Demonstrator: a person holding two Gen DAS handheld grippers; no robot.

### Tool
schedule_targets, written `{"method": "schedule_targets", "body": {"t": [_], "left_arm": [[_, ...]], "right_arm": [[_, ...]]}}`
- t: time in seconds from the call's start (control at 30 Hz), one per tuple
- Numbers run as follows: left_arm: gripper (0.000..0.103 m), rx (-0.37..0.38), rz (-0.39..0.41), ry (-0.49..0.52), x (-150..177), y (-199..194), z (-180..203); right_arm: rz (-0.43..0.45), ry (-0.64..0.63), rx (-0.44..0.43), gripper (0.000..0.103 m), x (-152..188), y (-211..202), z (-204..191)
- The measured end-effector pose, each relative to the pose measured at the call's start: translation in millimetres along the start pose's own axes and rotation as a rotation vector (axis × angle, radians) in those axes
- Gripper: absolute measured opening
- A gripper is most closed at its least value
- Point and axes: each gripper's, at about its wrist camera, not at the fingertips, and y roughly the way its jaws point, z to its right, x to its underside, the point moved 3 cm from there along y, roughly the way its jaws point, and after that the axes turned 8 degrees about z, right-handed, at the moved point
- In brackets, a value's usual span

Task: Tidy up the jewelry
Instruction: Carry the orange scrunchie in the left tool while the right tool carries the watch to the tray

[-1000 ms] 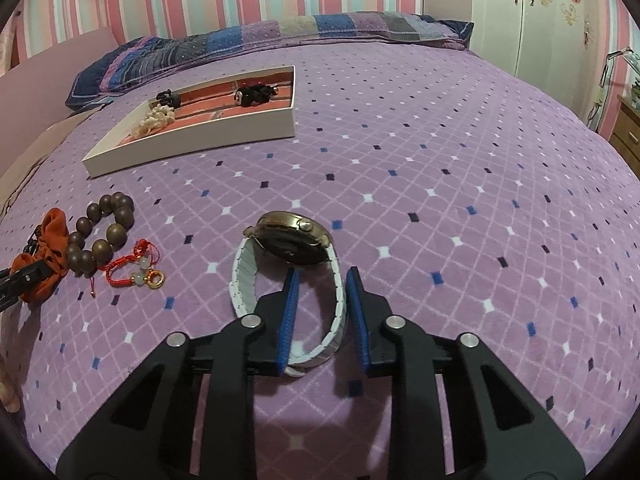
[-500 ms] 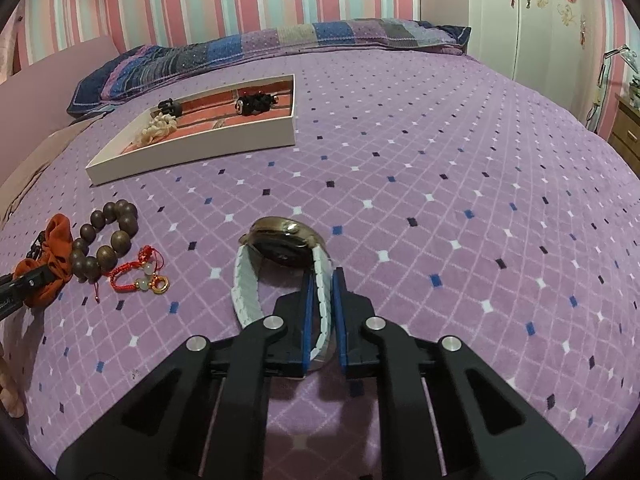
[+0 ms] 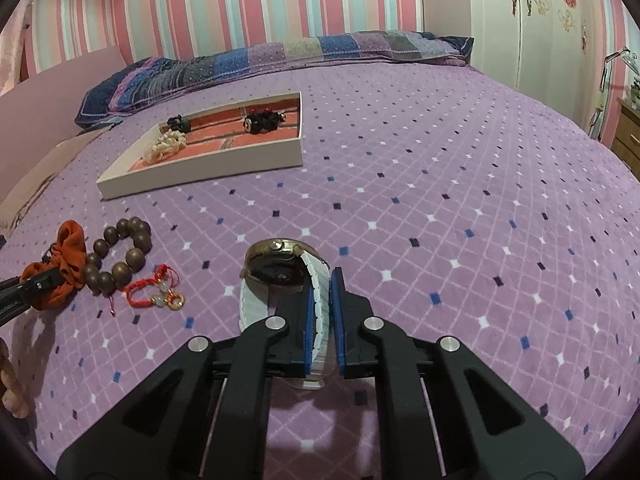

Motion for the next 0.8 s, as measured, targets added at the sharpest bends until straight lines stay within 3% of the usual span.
{"method": "schedule_targets", "body": {"t": [0.5,0.8], "left_arm": [[0.020,0.004,0.081,0.005,-56,-2,3],[0.020,-0.034,0.088,0.007,-101,25,-6]], "right_arm": [[0.052,-0.015,-0.028,0.009,-48,13,-18],[0.079,-0.054,-0.031,0.009,-93,44,-43]]}}
